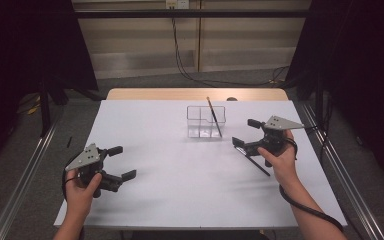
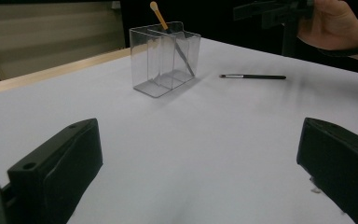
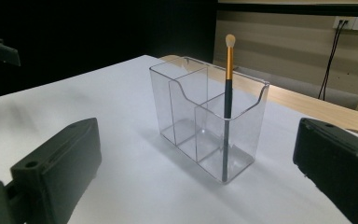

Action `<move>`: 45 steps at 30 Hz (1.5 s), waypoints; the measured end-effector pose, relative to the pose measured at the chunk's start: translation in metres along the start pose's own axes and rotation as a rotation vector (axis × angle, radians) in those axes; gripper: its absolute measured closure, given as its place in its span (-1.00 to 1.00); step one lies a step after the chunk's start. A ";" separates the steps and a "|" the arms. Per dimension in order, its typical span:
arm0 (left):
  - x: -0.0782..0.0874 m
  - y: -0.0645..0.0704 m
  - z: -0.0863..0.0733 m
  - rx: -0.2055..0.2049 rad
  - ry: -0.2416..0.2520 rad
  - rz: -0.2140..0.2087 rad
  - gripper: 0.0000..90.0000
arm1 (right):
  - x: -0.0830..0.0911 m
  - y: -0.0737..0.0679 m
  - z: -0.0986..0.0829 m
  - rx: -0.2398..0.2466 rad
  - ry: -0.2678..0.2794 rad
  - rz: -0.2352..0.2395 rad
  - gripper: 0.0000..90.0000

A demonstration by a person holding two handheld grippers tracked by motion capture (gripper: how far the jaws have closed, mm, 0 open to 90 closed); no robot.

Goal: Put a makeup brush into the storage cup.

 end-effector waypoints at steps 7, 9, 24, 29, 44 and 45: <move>0.000 -0.001 0.000 0.005 0.000 0.000 -1.00 | 0.009 -0.005 -0.006 0.017 -0.007 0.008 -1.00; -0.001 -0.001 -0.001 0.004 0.000 -0.002 -1.00 | 0.012 -0.005 -0.008 0.013 -0.008 0.012 -1.00; -0.001 -0.001 -0.002 0.011 0.001 -0.001 -1.00 | 0.034 -0.008 -0.018 0.007 -0.003 0.007 -1.00; 0.000 -0.001 -0.002 0.007 -0.002 0.001 -1.00 | 0.043 -0.005 -0.021 0.007 -0.006 -0.005 -1.00; 0.000 -0.002 -0.002 0.008 -0.003 0.002 -1.00 | 0.062 -0.006 -0.030 0.013 -0.019 -0.019 -1.00; 0.000 -0.002 -0.002 0.007 -0.004 0.002 -1.00 | 0.063 -0.006 -0.030 0.014 -0.018 -0.019 -1.00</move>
Point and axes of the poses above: each handheld gripper's, and its own axes: x roughly backward along the jaws, z roughly out of its top, y roughly to its right, the point moved 6 cm from there along -x, roughly forward along the jaws, and after that the axes turned 7 degrees about y, right-handed, at the moved point
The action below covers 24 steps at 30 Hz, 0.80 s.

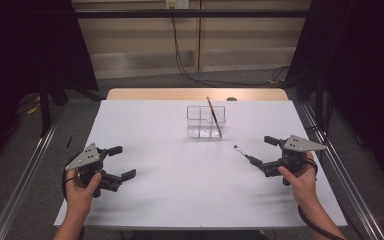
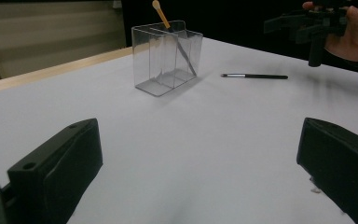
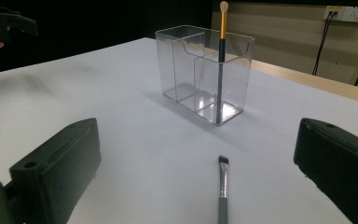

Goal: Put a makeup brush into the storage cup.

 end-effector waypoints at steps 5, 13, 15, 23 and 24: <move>0.001 -0.001 0.000 -0.009 0.003 0.003 -1.00 | 0.006 0.000 -0.002 0.004 -0.004 -0.008 -1.00; 0.000 0.000 0.000 -0.006 0.005 0.004 -1.00 | 0.019 0.000 -0.006 0.014 -0.012 -0.022 -1.00; 0.000 0.000 0.000 -0.005 0.003 0.002 -1.00 | 0.023 0.000 -0.006 0.013 -0.012 -0.027 -1.00; -0.002 0.000 -0.001 -0.010 0.000 -0.003 -1.00 | 0.038 0.000 -0.011 0.019 -0.021 -0.039 -1.00; -0.002 0.000 -0.001 -0.008 0.001 -0.003 -1.00 | 0.039 0.000 -0.011 0.015 -0.019 -0.042 -1.00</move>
Point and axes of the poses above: each handheld gripper's, and its own axes: x roughly backward along the jaws, z roughly out of its top, y roughly to its right, the point moved 6 cm from there along -x, roughly forward along the jaws, and after that the axes turned 7 degrees about y, right-handed, at the moved point
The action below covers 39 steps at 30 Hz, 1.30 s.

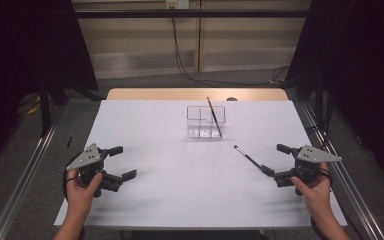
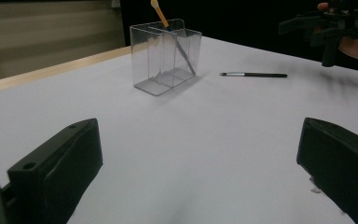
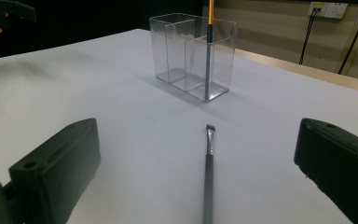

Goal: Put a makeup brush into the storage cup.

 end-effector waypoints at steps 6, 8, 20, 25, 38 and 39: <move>0.002 -0.001 -0.001 -0.003 -0.003 0.004 -1.00 | 0.008 0.000 -0.002 -0.006 0.004 -0.003 -1.00; 0.002 -0.001 -0.001 -0.001 -0.001 0.004 -1.00 | 0.009 0.000 -0.002 0.000 0.005 -0.006 -1.00; 0.001 -0.002 -0.002 -0.004 -0.007 0.006 -1.00 | 0.013 -0.005 -0.005 0.020 -0.007 0.006 -1.00; 0.001 -0.001 -0.002 -0.008 -0.008 -0.003 -1.00 | 0.016 -0.005 -0.005 0.015 -0.001 0.002 -1.00; 0.002 -0.003 -0.001 -0.003 0.002 0.009 -1.00 | 0.020 -0.007 -0.006 0.026 -0.007 0.005 -1.00; 0.002 -0.003 -0.001 -0.003 0.001 0.009 -1.00 | 0.020 -0.007 -0.005 0.025 -0.003 0.003 -1.00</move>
Point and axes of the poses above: each handheld gripper's, and its own axes: x roughly backward along the jaws, z roughly out of its top, y roughly to its right, the point moved 6 cm from there along -x, roughly forward along the jaws, and after that the axes turned 7 degrees about y, right-handed, at the moved point
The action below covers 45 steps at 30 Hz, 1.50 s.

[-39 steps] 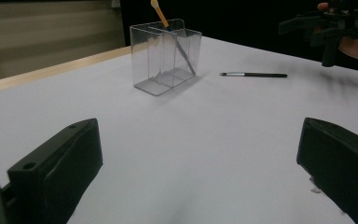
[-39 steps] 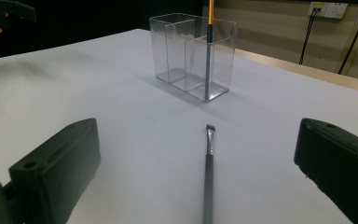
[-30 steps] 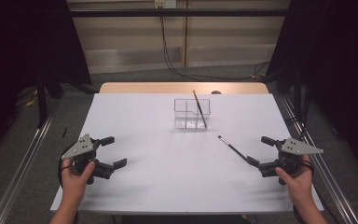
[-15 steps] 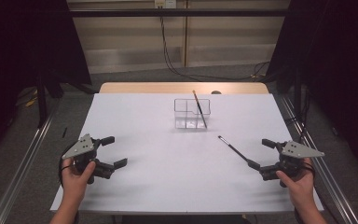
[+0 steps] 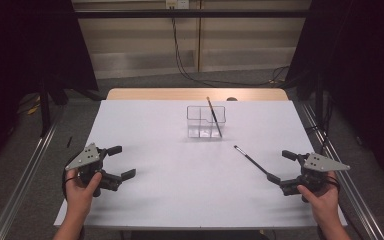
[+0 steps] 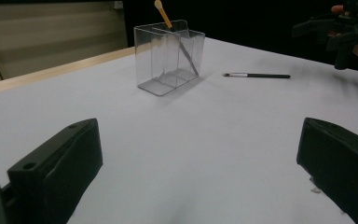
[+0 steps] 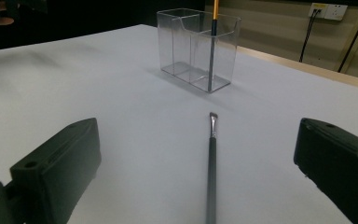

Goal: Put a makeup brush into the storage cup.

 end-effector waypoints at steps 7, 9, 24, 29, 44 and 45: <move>0.001 0.000 0.000 -0.001 0.002 0.000 -1.00 | -0.005 -0.001 0.003 0.012 -0.003 0.003 -1.00; 0.001 0.000 0.000 -0.001 0.004 0.002 -1.00 | -0.007 -0.001 0.004 0.011 -0.002 0.007 -1.00; 0.001 0.004 0.003 -0.010 0.027 -0.008 -1.00 | -0.027 0.007 0.014 0.020 -0.013 -0.007 -1.00; 0.002 0.005 0.003 -0.011 0.028 -0.008 -1.00 | -0.035 0.010 0.017 0.015 -0.015 -0.008 -1.00; 0.005 0.004 0.003 -0.011 0.030 0.003 -1.00 | -0.058 0.016 0.022 0.009 -0.022 -0.011 -1.00; 0.005 0.004 0.003 -0.010 0.031 0.002 -1.00 | -0.059 0.016 0.022 0.007 -0.021 -0.008 -1.00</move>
Point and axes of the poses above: each handheld gripper's, and its own axes: x roughly backward along the jaws, z roughly out of its top, y roughly to its right, the point moved 6 cm from there along -x, roughly forward along the jaws, and after that the axes turned 7 degrees about y, right-handed, at the moved point
